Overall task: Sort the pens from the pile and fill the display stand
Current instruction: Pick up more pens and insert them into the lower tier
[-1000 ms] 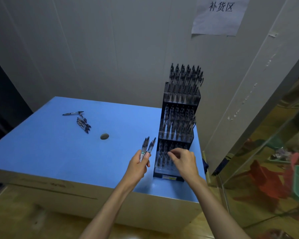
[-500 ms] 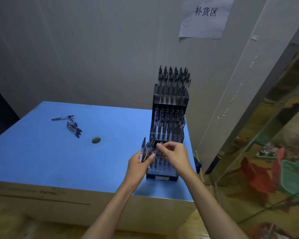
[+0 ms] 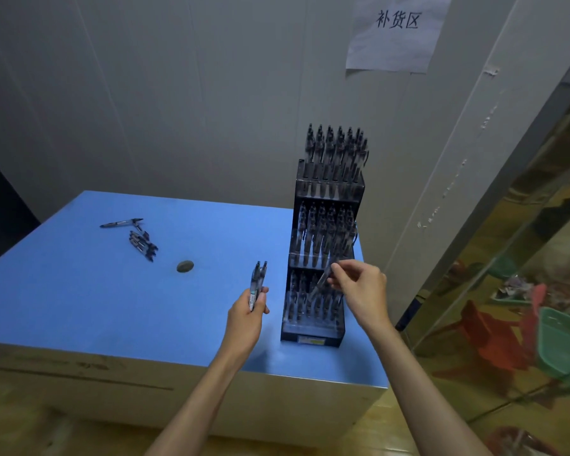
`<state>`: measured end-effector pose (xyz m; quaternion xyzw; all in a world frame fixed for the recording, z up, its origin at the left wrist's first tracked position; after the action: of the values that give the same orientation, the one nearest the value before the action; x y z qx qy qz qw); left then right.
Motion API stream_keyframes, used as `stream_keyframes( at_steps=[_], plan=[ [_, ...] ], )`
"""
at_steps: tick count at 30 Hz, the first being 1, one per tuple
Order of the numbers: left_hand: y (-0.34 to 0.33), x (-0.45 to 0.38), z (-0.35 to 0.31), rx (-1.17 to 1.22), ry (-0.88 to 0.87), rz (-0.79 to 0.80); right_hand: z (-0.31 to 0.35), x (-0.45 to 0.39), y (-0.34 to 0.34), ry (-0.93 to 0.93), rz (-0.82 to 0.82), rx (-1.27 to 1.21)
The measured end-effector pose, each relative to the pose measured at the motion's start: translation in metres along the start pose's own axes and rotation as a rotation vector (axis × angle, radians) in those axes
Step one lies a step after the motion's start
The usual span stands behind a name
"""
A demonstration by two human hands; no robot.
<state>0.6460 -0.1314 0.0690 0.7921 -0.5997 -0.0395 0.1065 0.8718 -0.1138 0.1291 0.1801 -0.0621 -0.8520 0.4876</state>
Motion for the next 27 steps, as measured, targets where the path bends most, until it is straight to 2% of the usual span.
stream_keyframes(
  at_steps=[3,9,13,20,27],
  plan=[
    [0.002,-0.002,0.003,0.017,0.004,-0.028,-0.005,0.004,-0.003,0.168,0.018,0.168],
    [0.004,-0.001,-0.003,-0.005,-0.066,-0.026,-0.020,0.013,-0.014,0.223,0.061,0.269],
    [0.003,-0.001,-0.005,-0.012,-0.077,-0.019,-0.026,0.019,-0.019,0.218,0.077,0.298],
    [-0.003,0.000,0.000,0.030,-0.001,0.038,-0.034,0.024,-0.025,0.178,0.143,0.373],
    [-0.009,0.006,-0.007,0.045,-0.039,0.072,-0.035,0.022,-0.026,0.168,0.165,0.412]
  ],
)
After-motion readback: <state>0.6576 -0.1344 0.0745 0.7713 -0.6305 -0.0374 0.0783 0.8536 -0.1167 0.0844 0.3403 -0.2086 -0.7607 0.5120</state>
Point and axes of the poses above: each hand's wrist, its own x-axis away from the middle knuckle, its own y-axis out of the back of the hand, z = x × y, the point moved 1 cm from there along -x, towards the middle knuckle, and after that the axes turned 10 degrees about -z, right-handed, at the moved point
